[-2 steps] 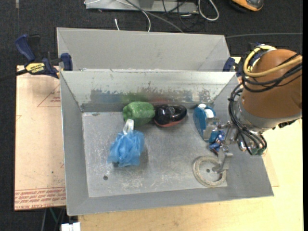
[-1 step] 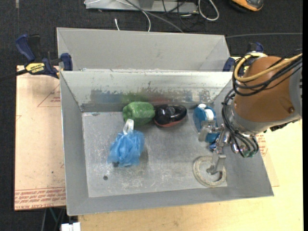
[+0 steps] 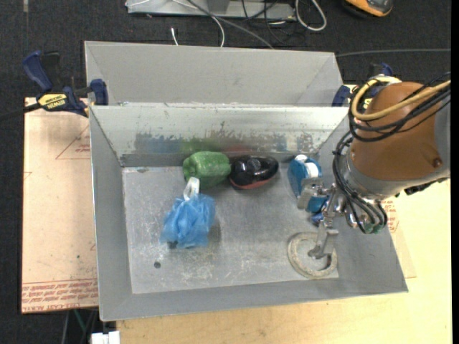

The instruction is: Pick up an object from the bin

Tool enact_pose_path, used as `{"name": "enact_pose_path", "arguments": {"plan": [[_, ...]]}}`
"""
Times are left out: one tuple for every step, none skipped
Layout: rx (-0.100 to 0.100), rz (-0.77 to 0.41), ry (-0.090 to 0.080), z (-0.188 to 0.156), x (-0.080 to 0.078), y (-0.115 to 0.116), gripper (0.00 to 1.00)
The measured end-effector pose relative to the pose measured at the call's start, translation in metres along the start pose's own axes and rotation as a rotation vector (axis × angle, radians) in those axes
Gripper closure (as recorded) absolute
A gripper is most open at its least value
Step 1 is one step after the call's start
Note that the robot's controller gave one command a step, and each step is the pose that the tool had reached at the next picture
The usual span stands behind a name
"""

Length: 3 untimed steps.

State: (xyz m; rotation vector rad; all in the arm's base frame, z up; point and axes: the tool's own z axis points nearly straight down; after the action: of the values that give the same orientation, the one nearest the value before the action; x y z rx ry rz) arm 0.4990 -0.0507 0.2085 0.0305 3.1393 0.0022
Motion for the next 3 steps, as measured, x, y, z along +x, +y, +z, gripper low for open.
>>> {"name": "enact_pose_path", "arguments": {"plan": [[0.001, -0.366, -0.004, 0.097, 0.002, -0.004, 0.0], [-0.001, -0.095, -0.006, 0.054, 0.012, -0.001, 0.0], [-0.001, -0.326, -0.004, 0.106, 0.003, -0.009, 0.0]]}}
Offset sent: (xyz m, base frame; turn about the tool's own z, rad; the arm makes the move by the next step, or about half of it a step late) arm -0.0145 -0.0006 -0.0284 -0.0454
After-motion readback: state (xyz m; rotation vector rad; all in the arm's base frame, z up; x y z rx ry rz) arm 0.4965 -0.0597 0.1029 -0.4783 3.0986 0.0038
